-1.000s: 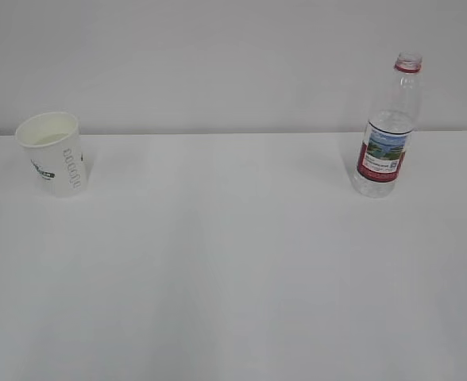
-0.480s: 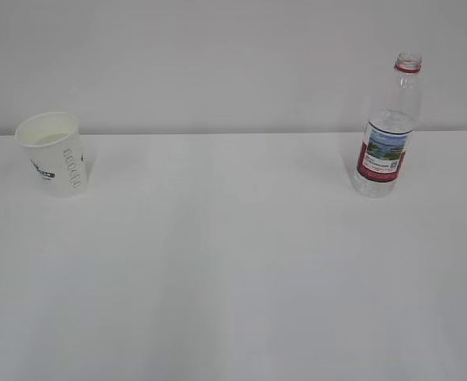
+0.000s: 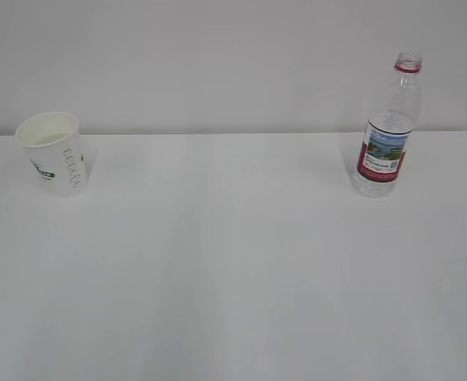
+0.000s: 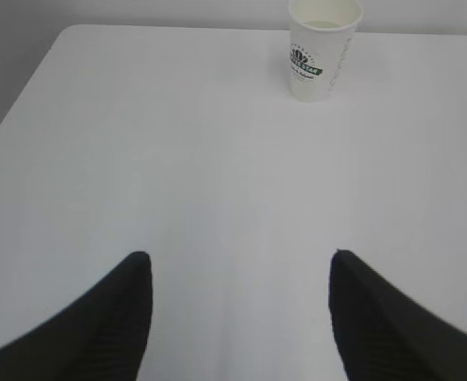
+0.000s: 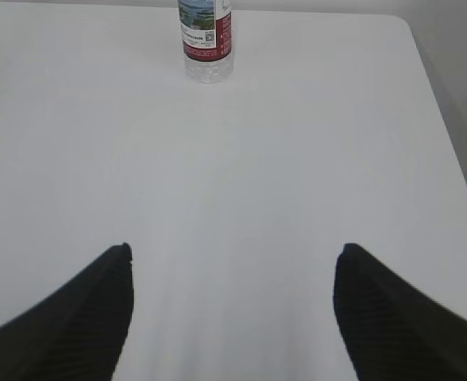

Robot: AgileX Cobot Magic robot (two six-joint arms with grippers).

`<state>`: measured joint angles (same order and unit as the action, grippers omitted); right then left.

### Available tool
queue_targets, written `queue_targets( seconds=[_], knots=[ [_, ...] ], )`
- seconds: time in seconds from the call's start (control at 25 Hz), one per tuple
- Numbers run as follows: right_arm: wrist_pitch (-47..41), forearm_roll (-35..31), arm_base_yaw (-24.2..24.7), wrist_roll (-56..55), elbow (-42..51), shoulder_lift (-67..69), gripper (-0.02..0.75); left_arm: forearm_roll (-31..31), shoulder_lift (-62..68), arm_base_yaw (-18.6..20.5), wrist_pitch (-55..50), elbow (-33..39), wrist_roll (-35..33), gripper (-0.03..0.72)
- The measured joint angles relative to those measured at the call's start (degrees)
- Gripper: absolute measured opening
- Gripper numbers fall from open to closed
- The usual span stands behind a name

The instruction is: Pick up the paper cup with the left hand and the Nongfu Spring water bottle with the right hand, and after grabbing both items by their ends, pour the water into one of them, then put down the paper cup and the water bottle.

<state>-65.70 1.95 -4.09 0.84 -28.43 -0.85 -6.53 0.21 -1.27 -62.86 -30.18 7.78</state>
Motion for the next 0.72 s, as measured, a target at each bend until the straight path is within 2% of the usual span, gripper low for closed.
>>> queue_targets(
  seconds=[0.72],
  knots=[
    [0.0, 0.0, 0.0, 0.0, 0.0, 0.0, 0.589, 3.0, 0.0, 0.0, 0.0, 0.0, -3.4, 0.507]
  ],
)
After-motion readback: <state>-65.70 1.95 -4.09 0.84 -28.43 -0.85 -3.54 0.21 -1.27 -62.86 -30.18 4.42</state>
